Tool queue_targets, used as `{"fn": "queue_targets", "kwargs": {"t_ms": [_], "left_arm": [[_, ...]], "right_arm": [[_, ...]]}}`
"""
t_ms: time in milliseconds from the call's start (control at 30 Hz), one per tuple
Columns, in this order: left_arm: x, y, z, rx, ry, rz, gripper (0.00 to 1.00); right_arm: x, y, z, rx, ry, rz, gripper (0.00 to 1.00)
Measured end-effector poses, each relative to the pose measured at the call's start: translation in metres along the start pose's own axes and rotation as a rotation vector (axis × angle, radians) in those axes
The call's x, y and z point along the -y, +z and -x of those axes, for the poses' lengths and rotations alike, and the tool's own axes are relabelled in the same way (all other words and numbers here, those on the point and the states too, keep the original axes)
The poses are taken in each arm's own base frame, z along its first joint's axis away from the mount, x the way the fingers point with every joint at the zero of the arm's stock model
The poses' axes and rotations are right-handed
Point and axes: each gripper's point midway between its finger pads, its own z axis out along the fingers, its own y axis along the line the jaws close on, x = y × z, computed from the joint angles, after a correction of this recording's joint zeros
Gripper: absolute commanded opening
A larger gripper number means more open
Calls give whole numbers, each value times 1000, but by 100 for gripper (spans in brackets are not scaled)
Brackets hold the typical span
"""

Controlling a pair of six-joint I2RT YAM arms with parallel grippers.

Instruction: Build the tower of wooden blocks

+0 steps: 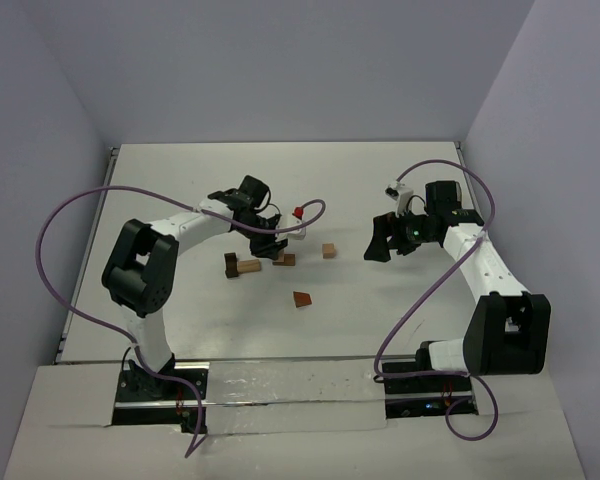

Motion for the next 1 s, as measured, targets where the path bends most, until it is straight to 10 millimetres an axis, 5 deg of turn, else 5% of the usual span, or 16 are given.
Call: {"fn": "queue_targets", "kwargs": {"t_ms": [1000], "left_arm": [[2,6,0,-4,-8,-13,42]], "right_arm": [[0,1,-1,-1,2,4,100]]}}
